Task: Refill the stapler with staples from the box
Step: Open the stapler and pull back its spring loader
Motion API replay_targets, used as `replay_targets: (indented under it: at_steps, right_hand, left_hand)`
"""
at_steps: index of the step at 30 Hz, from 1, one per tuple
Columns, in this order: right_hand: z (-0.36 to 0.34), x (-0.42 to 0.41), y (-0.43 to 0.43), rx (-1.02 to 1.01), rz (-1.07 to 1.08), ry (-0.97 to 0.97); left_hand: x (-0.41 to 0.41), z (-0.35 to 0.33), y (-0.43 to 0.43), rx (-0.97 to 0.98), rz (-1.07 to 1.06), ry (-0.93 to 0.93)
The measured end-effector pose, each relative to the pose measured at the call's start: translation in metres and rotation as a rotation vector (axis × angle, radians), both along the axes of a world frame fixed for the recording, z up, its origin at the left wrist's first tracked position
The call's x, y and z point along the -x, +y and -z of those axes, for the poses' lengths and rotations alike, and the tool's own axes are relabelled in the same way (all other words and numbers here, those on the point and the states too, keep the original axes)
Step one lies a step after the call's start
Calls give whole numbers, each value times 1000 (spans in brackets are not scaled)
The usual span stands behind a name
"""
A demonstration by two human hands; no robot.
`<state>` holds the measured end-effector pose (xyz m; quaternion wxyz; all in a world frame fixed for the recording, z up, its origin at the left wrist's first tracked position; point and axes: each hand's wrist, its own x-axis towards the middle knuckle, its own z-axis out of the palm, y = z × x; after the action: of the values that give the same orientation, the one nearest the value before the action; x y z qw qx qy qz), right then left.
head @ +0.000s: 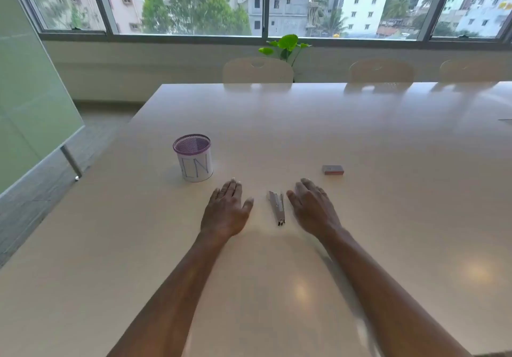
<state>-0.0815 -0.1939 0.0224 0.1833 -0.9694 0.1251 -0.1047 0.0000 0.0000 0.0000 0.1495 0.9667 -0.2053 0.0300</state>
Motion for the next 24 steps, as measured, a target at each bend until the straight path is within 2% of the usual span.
replay_targets:
  at_steps: [3,9,12,14,16,19,24]
  right_hand:
    - [-5,0,8,-51,36,-155]
    - [-15,-5,36,56,60,-57]
    - [-11,-8,44,23,50,-97]
    - [-8,-9,46,-20,41,-136]
    - [-7,-10,46,-58,24,-188]
    - [-8,-9,48,-152,-46,-305]
    - [-12,-7,51,-371,-157,-391]
  left_hand:
    - [-1,1,1,10,-5,-10]
    - [-2,1,2,65,1,-46]
    - [2,-3,2,127,14,-87]
    - [5,-8,3,250,5,-134]
    - [11,-15,2,453,-2,-141]
    - [21,-24,-1,802,58,59]
    - [24,-24,-7,1120,89,243]
